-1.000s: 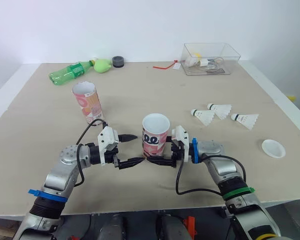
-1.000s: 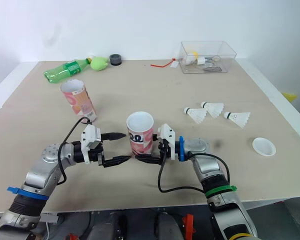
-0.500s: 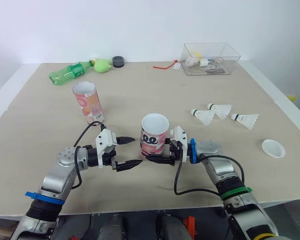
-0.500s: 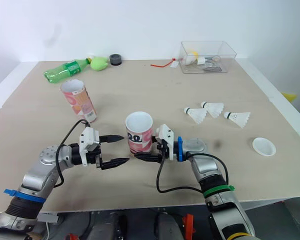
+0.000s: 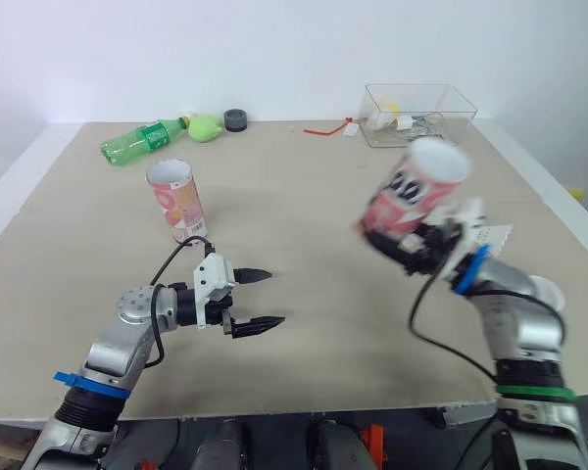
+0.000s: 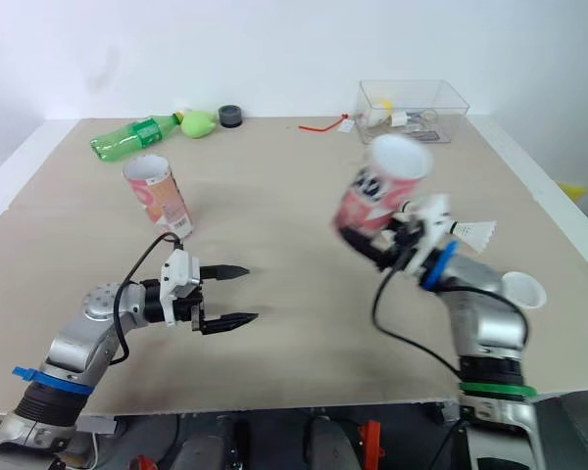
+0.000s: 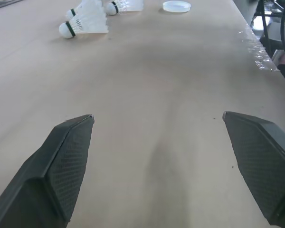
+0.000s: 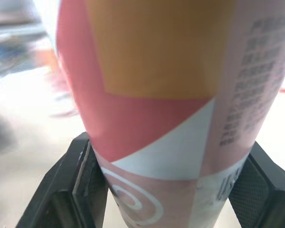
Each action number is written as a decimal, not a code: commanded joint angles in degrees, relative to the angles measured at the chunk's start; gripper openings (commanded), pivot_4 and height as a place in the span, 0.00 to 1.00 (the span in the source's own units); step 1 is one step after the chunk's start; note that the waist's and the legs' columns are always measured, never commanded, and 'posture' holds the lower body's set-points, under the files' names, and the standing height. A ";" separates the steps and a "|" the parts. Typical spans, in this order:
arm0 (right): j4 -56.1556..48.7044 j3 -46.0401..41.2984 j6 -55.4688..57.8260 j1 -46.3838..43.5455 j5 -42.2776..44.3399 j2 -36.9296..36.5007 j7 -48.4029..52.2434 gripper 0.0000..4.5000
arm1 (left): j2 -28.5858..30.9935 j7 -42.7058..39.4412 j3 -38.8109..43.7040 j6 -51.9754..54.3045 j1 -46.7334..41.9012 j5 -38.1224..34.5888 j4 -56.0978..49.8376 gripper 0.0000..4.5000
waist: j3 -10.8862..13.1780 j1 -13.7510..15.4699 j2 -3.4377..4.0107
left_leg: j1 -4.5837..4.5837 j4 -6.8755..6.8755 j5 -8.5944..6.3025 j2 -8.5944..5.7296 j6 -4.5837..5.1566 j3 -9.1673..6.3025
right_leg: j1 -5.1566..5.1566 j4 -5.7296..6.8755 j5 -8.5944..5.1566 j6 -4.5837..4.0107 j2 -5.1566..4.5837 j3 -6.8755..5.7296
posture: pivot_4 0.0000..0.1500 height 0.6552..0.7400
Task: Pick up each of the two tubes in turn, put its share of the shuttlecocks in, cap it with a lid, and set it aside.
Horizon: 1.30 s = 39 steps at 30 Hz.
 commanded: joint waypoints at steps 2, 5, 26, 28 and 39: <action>0.49 -11.31 -1.02 3.55 -0.65 -4.03 -9.94 0.74 | -0.95 -0.19 -0.36 -0.72 -1.30 -0.98 -2.59 1.00 | 0.00 -0.05 0.00 | 0.02 -0.03 0.00 -0.01 0.00 0.01 | 0.00 0.00 -0.04 0.04 0.01 0.02 | 1.00 1.00; 3.24 -14.52 -2.99 5.88 -3.47 -5.77 -14.90 0.74 | -1.66 -0.44 -0.78 0.62 -2.26 -2.13 -3.44 1.00 | 0.00 -0.06 0.01 | 0.02 -0.04 0.00 -0.02 0.01 0.01 | 0.00 0.00 -0.17 0.27 0.03 0.05 | 1.00 1.00; 42.09 -19.18 -11.48 3.40 -9.54 -16.71 -28.85 0.74 | -2.58 -2.66 -3.79 7.20 -6.42 -5.60 -9.87 1.00 | -0.01 -0.45 0.08 | 0.28 -0.04 0.05 -0.09 0.09 0.11 | 0.16 0.00 -0.11 0.42 0.25 0.48 | 1.00 1.00; 43.22 -19.13 -11.91 2.49 -9.10 -16.67 -28.42 0.74 | -2.59 -2.58 -3.83 7.20 -6.42 -5.59 -9.75 1.00 | -0.02 -0.48 0.09 | 0.31 -0.04 0.05 -0.09 0.09 0.12 | 0.17 0.00 -0.11 0.42 0.25 0.51 | 1.00 1.00; 45.23 -18.44 -12.06 1.73 -8.36 -14.92 -27.47 0.99 | -3.05 -1.28 -4.39 7.31 -6.90 -5.41 -9.54 1.00 | -0.01 -0.69 0.07 | 0.36 -0.04 0.05 -0.13 0.09 0.14 | 0.21 -0.03 -0.07 0.51 0.29 0.78 | 1.00 1.00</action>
